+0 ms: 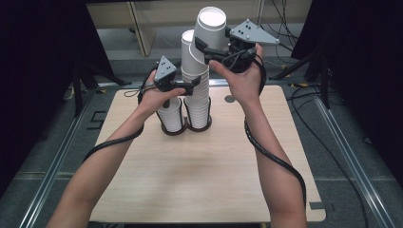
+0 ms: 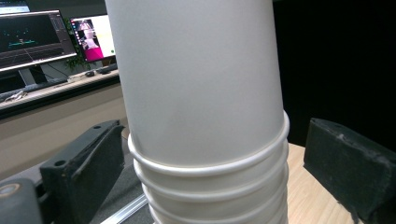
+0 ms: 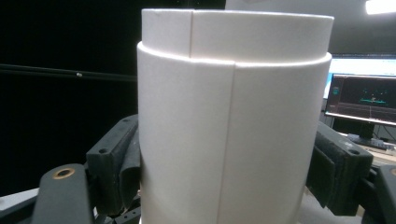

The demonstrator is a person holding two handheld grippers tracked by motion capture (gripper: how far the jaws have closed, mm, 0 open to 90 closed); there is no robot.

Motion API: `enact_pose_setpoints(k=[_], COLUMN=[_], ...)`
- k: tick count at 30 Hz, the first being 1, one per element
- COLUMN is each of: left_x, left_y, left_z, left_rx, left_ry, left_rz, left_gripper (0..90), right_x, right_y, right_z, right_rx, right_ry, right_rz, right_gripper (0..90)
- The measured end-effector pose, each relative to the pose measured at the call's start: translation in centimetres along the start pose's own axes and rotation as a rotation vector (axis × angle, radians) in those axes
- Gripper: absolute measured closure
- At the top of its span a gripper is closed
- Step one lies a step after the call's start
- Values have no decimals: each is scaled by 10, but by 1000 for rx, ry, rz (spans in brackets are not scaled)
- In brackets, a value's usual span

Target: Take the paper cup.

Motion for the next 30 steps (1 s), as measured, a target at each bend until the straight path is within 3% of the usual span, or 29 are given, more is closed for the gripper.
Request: enact_pose_setpoints(k=[8, 12, 16, 17, 18, 19, 20, 30], left_x=[0, 1, -1, -1, -1, -1, -2, -1], left_y=[-1, -2, -4, -4, -4, -4, -6, -19], left_z=[-7, -12, -20, -23, -25, -25, -30, -58], left_rx=[-3, 0, 7, 8, 10, 10, 13, 51], left_ry=[-2, -5, -13, -14, -16, -16, -22, -29], left_rz=[12, 25, 29, 33, 37, 37, 41, 43], left_gripper=[48, 46, 45, 45, 44, 44, 44, 43], right_x=[1, 5, 6, 6, 7, 8, 9, 22], right_y=[7, 8, 13, 12, 14, 14, 16, 24], right_z=[-9, -14, -18, -19, -20, -21, -22, -31], right_rx=[-7, -7, -15, -14, -19, -18, -21, -34], right_ry=[2, 11, 12, 4, 14, 12, 15, 41], right_rz=[22, 0, 11, -18, 12, -4, 18, 21], right_gripper=[222, 222, 222, 222, 222, 222, 222, 222])
Point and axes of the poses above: each handheld gripper's, and its own axes: z roughly forward along the jaws, x roughly out of its underside, y roughly to its left, the point moved 7 cm from there along z, roughly forward along the jaws, and after that the axes turned 7 degrees about -x, right-handed, at the moved point
